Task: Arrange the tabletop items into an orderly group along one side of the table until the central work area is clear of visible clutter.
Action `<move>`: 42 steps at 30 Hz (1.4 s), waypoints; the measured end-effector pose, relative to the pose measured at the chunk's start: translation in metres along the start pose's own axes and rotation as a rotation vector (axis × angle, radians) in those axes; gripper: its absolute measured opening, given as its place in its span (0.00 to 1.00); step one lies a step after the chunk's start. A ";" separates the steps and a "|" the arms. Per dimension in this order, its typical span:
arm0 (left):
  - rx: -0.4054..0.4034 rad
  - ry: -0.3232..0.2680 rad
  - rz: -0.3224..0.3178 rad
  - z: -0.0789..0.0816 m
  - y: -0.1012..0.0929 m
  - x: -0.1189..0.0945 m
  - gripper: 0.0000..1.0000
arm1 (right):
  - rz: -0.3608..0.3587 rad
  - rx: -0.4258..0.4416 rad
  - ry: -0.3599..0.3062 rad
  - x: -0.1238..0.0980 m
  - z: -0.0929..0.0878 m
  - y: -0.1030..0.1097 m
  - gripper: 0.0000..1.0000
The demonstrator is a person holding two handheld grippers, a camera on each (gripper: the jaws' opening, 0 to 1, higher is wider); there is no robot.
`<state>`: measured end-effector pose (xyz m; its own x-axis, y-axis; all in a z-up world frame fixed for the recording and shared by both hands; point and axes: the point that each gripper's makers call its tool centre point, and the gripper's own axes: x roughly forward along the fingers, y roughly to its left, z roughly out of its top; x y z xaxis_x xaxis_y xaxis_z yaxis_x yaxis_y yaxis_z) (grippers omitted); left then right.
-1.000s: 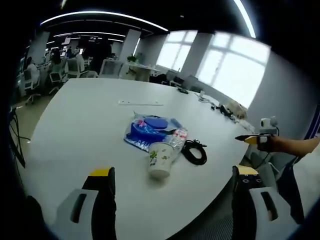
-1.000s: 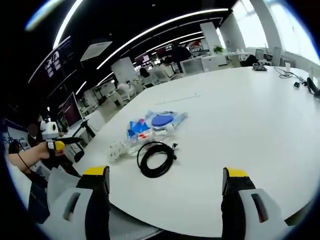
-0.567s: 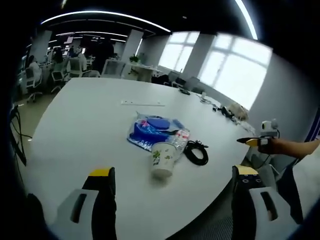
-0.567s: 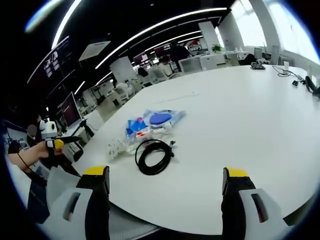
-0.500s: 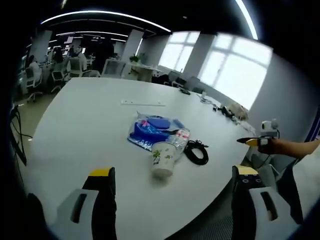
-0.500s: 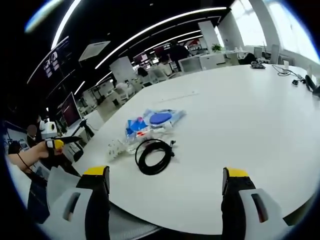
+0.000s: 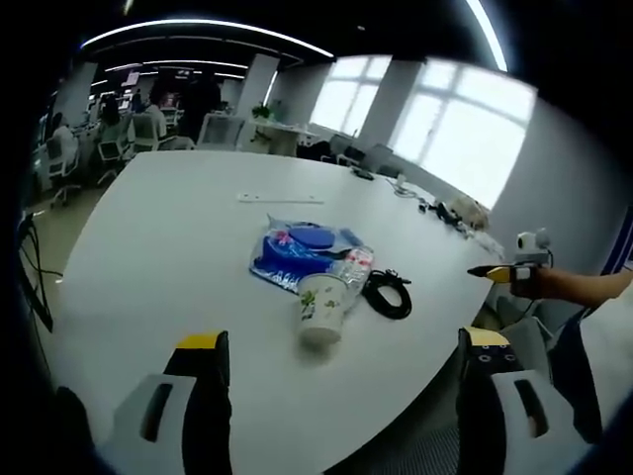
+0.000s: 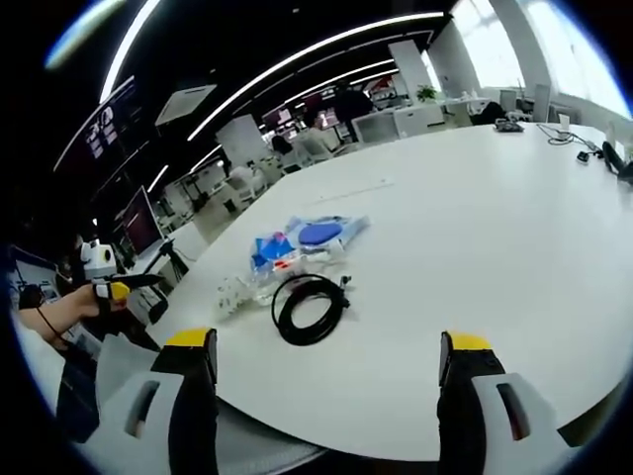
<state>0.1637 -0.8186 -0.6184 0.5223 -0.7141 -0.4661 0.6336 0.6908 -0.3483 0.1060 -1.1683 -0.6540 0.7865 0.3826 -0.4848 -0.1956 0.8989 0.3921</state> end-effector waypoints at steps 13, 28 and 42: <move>-0.002 -0.005 0.001 0.001 0.003 -0.002 0.92 | 0.001 -0.001 0.006 0.002 -0.002 0.005 0.89; -0.007 -0.004 -0.006 -0.001 -0.001 0.001 0.91 | 0.014 -0.013 0.011 0.002 -0.001 0.010 0.88; -0.012 0.010 -0.007 -0.006 0.002 0.006 0.91 | 0.021 -0.017 0.015 0.006 -0.001 0.012 0.88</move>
<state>0.1645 -0.8209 -0.6267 0.5118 -0.7180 -0.4717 0.6306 0.6869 -0.3614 0.1079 -1.1554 -0.6530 0.7729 0.4050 -0.4885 -0.2221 0.8938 0.3895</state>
